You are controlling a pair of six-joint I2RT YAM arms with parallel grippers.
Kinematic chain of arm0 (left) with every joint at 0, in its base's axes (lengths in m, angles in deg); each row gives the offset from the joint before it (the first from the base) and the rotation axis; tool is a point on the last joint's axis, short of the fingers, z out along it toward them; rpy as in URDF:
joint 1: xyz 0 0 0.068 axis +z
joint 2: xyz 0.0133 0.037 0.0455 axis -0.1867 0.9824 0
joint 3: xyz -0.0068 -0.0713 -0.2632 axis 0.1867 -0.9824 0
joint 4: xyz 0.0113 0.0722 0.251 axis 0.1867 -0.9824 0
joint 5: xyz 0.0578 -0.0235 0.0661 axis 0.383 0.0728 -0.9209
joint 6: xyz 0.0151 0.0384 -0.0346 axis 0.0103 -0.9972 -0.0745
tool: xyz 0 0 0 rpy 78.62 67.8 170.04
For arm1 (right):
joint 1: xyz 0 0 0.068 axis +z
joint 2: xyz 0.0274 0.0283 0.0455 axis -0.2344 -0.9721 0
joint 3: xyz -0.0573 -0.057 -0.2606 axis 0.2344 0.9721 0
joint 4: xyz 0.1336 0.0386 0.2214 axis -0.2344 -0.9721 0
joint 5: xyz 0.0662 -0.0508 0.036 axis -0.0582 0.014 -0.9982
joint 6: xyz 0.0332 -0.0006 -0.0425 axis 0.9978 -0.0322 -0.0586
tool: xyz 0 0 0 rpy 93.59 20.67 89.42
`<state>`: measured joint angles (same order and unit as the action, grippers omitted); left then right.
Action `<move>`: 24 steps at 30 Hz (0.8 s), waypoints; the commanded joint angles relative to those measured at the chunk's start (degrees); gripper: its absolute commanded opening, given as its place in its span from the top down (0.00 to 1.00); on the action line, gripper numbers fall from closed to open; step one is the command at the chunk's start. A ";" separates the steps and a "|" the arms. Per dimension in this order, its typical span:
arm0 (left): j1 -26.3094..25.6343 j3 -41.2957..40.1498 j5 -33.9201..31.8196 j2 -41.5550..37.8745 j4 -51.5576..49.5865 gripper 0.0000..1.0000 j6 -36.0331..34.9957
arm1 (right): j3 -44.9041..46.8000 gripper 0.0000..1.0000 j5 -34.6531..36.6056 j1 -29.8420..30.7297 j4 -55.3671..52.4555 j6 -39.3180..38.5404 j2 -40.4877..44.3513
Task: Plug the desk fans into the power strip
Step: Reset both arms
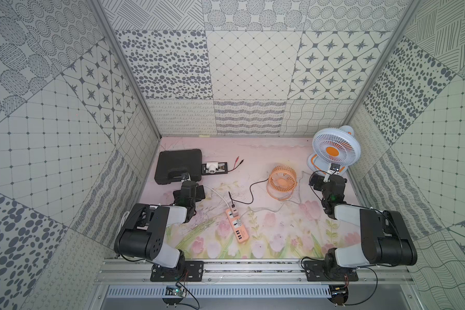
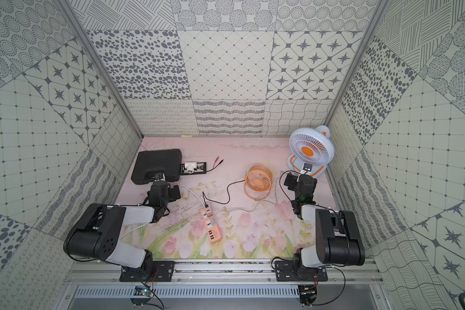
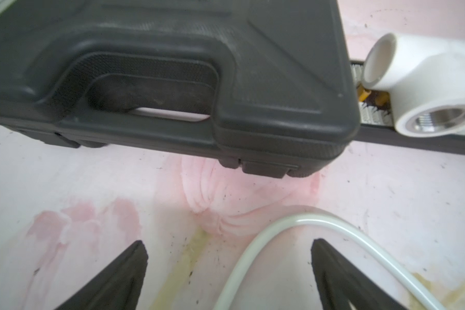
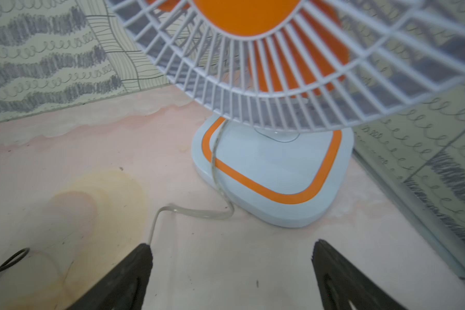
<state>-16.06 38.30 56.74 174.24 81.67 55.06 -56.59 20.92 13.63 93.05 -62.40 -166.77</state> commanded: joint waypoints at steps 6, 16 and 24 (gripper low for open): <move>0.99 -0.93 8.27 1.63 17.17 0.01 -5.20 | 1.02 0.03 2.35 4.10 7.38 -3.33 -2.63; 0.98 -0.95 8.27 1.55 16.88 0.01 -5.42 | 1.19 0.03 2.51 4.14 8.00 -3.40 -2.77; 0.94 -0.89 8.26 1.49 16.71 0.01 -5.42 | 1.12 0.03 2.46 4.16 8.01 -3.42 -2.77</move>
<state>-15.47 37.34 63.76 175.69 94.24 50.71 -54.78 22.89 17.65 98.45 -65.42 -170.26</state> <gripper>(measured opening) 0.988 0.970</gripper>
